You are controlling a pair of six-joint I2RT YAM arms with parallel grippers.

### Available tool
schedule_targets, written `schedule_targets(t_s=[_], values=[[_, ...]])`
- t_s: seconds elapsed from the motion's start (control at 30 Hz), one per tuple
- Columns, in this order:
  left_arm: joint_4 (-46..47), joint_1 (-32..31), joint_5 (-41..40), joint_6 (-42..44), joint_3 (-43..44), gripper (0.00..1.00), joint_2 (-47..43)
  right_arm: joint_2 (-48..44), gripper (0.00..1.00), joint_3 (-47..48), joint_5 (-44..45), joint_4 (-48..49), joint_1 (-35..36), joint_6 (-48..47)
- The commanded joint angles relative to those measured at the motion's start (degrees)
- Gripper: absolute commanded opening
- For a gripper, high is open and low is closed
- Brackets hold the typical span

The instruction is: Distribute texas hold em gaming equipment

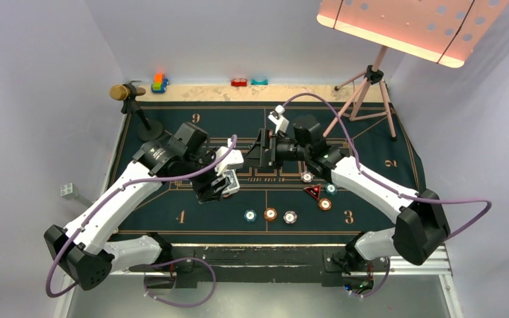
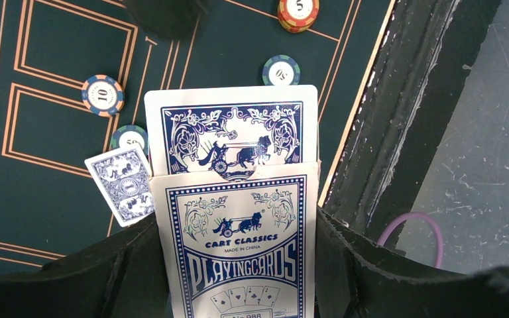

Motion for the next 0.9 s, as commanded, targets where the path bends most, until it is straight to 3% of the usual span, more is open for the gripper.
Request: schedule_targets(t_s=[0.0,0.27,0.57,0.87], values=[[2.0,0.2,1.0,-1.4,3.7,0.00,0.5,1.0,0.99,2.0,-5.3,6.1,3.1,0.4],[2.0,0.2,1.2,-1.4,4.2,0.00,0.9,4.1,0.96,0.1,-6.0,11.4,5.4,3.0],[1.4,0.1,1.9,-1.5,4.8,0.00,0.7,6.7,0.62,-0.9,-5.2,11.7,5.4,5.0],[1.2,0.2,2.0,-1.7,5.1,0.00,0.4,6.7,0.60,-2.2,-5.8,12.5,5.2,5.8]])
